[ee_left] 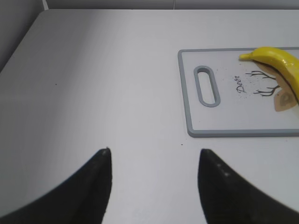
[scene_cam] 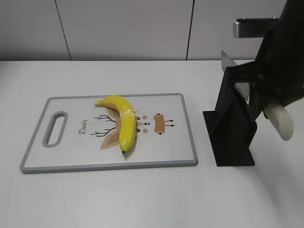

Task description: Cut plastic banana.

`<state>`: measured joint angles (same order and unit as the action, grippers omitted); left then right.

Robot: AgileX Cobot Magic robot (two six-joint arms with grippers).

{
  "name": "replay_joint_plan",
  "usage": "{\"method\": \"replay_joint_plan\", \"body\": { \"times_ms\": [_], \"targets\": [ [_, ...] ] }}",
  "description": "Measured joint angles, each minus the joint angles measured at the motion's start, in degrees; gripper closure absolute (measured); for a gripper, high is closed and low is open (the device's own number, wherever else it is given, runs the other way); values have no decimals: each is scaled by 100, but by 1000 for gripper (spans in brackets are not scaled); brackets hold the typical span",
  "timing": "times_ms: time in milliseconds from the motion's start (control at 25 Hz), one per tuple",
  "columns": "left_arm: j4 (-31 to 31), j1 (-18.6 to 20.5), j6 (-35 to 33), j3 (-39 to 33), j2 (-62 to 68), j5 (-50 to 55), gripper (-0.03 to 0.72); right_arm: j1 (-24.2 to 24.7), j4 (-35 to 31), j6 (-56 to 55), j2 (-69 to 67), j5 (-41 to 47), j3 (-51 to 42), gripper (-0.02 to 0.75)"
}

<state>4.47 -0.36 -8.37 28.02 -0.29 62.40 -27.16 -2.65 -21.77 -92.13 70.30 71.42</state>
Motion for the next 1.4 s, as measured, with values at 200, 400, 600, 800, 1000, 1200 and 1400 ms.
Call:
{"method": "replay_joint_plan", "body": {
  "times_ms": [200,400,600,800,1000,1200,1400],
  "targets": [
    [0,0,0,0,0,0,142,0,-34,38,333,-16,478,573],
    [0,0,0,0,0,0,143,0,-28,111,528,-10,975,573],
    [0,0,0,0,0,0,159,0,-28,673,539,-107,1257,573],
    [12,0,-50,0,0,-11,171,0,-60,2371,534,-900,1311,573],
    [430,0,-423,191,477,-248,173,166,-847,3810,372,-1644,1316,573],
    [766,0,-1019,724,1592,-991,176,654,-1761,5353,61,-1842,1402,573],
    [1876,0,-2219,1355,2940,-1454,176,1200,-2278,6679,-294,-1815,1428,573]
  ]
}}
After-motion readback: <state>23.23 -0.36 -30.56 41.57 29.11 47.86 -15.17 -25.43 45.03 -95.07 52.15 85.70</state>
